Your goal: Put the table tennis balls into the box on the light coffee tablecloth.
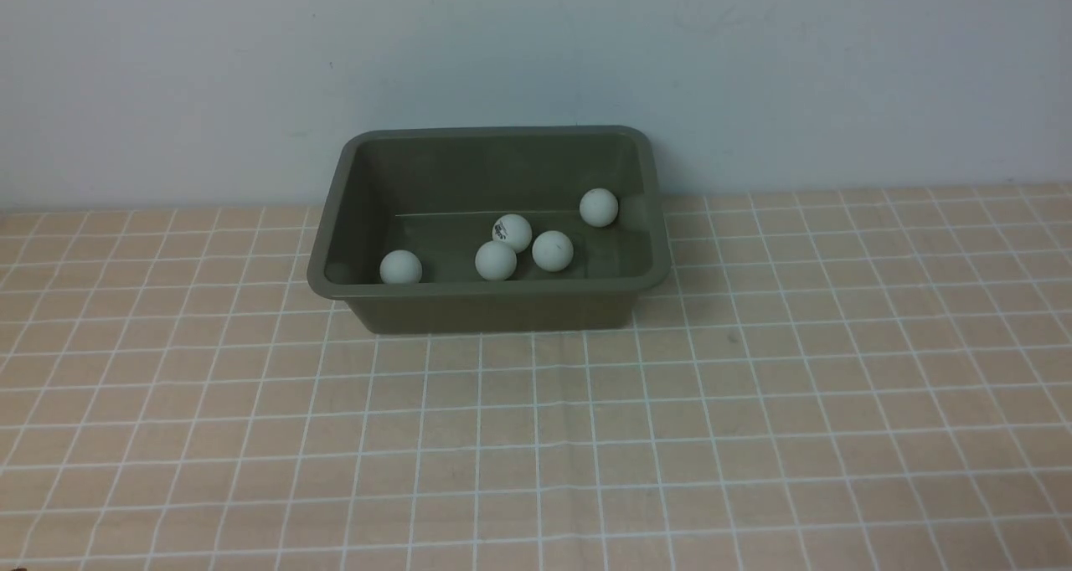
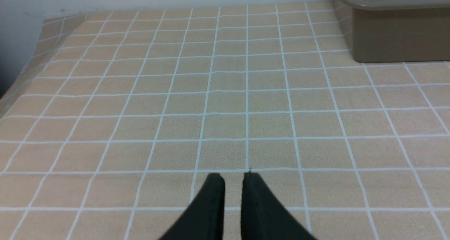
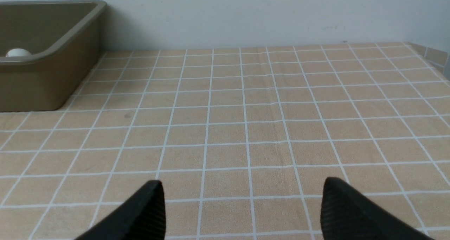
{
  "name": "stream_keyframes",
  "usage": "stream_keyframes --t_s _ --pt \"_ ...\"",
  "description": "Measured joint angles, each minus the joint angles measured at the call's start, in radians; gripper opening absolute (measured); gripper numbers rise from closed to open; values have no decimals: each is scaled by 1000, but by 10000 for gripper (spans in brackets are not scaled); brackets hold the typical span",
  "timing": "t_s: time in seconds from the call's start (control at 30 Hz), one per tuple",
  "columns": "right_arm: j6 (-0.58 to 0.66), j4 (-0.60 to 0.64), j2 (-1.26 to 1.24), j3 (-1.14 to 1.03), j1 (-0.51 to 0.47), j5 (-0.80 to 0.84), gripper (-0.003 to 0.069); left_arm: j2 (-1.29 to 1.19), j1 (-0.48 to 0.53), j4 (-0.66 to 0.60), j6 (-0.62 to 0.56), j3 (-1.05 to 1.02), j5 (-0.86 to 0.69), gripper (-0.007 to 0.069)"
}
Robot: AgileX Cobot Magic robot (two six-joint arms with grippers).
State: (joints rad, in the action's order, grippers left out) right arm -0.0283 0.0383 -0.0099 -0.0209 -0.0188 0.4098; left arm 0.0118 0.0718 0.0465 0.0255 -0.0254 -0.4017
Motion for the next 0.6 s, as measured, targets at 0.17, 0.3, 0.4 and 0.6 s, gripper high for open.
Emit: stream_keyframes --t_s 0.17,0.3,0.4,0.6 --pt "0 -1 0 0 0 0 534 0 0 0 0 0 0 24" --pt "0 -3 0 0 0 -1 534 0 0 0 0 0 0 24" --pt "0 -4 0 0 0 -1 534 0 0 0 0 0 0 24" --pt "0 -7 0 0 0 -1 534 0 0 0 0 0 0 24"
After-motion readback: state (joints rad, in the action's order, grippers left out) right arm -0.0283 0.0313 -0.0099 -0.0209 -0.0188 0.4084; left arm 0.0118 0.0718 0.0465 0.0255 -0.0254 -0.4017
